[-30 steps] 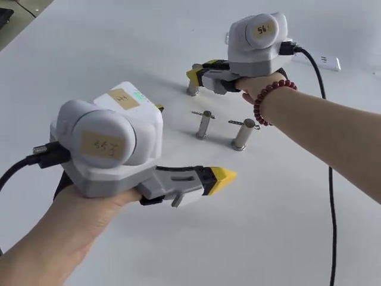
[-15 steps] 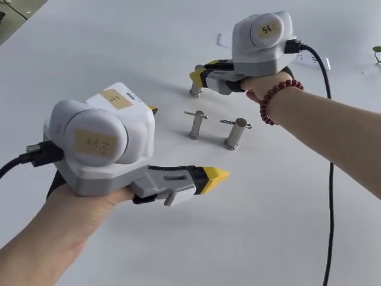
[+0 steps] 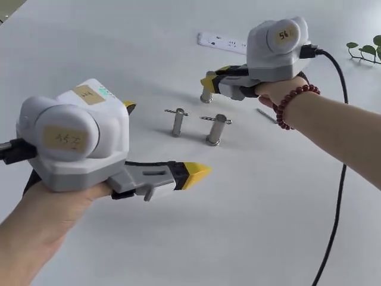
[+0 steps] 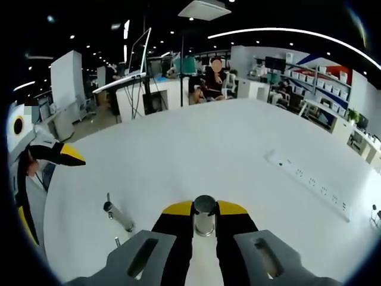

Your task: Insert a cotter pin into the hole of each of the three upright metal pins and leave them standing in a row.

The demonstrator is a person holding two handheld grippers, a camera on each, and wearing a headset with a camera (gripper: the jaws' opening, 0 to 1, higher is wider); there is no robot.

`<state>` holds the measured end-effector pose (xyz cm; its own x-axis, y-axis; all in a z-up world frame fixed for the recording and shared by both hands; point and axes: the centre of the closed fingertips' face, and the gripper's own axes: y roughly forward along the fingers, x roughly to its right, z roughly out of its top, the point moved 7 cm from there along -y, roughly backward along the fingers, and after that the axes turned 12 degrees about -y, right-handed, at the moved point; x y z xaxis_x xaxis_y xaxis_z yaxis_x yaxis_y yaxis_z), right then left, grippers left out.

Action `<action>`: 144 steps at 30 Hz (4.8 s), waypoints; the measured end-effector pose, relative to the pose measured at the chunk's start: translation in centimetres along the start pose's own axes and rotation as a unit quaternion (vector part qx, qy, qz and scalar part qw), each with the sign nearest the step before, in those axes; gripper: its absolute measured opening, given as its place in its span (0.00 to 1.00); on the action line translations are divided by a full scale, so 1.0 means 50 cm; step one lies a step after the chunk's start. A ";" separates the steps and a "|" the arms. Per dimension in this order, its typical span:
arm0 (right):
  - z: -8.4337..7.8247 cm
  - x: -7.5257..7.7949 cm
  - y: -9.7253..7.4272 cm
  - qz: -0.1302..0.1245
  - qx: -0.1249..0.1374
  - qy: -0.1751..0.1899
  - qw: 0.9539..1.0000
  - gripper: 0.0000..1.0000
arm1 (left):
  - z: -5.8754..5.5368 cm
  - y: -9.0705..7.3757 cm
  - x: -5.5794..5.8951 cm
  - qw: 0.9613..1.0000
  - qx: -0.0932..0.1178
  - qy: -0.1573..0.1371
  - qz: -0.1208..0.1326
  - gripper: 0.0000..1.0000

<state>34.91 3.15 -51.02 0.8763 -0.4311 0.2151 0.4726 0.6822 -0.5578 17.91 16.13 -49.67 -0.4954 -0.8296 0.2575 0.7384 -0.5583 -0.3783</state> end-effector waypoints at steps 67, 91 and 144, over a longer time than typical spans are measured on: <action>-0.103 -0.202 -0.178 0.071 0.008 -0.041 0.997 0.08 | 0.004 -0.006 0.011 1.000 -0.001 0.021 -0.005 0.96; -0.098 -0.187 -0.193 0.082 0.019 -0.004 0.996 0.22 | 0.000 -0.002 0.012 1.000 -0.011 0.024 -0.007 0.96; -0.190 0.072 -0.167 -0.012 -0.162 0.037 0.986 0.06 | -0.011 -0.002 0.002 0.999 -0.026 0.027 0.003 0.91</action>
<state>33.24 -9.72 -53.20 0.8501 -0.4951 0.1794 0.4285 0.4525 -0.7821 17.50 16.09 -50.10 -0.5169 -0.8306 0.2071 0.7167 -0.5522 -0.4260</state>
